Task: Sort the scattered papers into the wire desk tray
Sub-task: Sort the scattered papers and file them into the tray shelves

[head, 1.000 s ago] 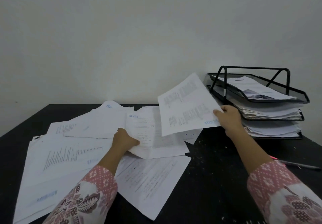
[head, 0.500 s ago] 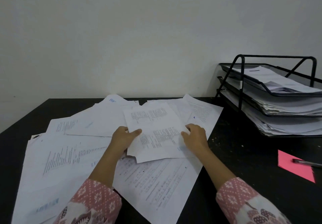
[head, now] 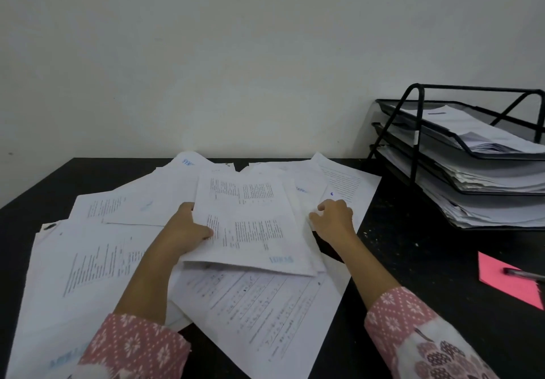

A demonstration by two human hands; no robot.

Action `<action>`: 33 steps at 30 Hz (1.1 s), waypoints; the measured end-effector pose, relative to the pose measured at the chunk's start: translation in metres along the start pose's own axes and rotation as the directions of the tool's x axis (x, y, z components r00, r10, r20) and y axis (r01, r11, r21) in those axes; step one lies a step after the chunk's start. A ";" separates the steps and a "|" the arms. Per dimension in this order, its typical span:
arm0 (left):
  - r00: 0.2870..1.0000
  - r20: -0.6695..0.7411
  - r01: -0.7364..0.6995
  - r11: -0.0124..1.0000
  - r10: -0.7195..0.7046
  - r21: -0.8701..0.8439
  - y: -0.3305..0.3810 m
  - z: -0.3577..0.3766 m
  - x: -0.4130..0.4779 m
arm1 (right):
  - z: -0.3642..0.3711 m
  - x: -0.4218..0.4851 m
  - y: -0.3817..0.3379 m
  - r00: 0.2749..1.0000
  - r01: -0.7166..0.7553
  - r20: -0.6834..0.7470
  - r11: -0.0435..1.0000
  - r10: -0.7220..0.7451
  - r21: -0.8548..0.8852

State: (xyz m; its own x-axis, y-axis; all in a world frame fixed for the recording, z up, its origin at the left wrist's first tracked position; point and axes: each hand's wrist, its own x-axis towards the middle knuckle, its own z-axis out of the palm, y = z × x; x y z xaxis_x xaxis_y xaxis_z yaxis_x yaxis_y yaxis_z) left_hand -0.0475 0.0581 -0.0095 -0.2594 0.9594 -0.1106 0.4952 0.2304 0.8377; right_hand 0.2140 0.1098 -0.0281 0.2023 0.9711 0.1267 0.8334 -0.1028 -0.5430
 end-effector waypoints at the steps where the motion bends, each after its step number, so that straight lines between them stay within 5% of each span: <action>1: 1.000 0.002 0.007 1.000 -0.007 -0.008 -0.001 -0.002 0.000 | 0.000 0.002 -0.001 1.000 -0.019 -0.008 0.999 0.019 -0.031; 8: 0.997 -0.009 0.068 0.984 -0.070 -0.162 -0.004 -0.013 -0.002 | 0.007 0.022 -0.012 0.991 -0.134 -0.005 0.982 0.134 -0.131; 16: 0.999 -0.002 -0.034 0.997 0.034 -0.064 -0.005 -0.006 -0.001 | 0.008 0.047 -0.038 0.941 -0.300 0.140 0.951 0.308 -0.075; 28: 0.984 -0.131 -0.128 0.989 0.117 -0.073 -0.009 -0.001 0.002 | 0.004 0.059 -0.053 0.917 -0.238 0.266 0.944 0.296 -0.229; 33: 0.959 -0.276 -0.119 0.976 0.065 -0.181 -0.021 -0.014 0.013 | 0.014 0.059 -0.037 0.937 -0.310 0.092 0.922 0.338 -0.234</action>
State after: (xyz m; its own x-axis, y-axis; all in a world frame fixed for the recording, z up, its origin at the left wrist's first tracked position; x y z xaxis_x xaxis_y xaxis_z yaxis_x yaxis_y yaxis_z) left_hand -0.0727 0.0634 -0.0212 -0.4455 0.8901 0.0966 0.3638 0.0813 0.9279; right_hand 0.1877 0.1741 -0.0116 0.4239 0.8946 -0.1412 0.8257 -0.4458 -0.3456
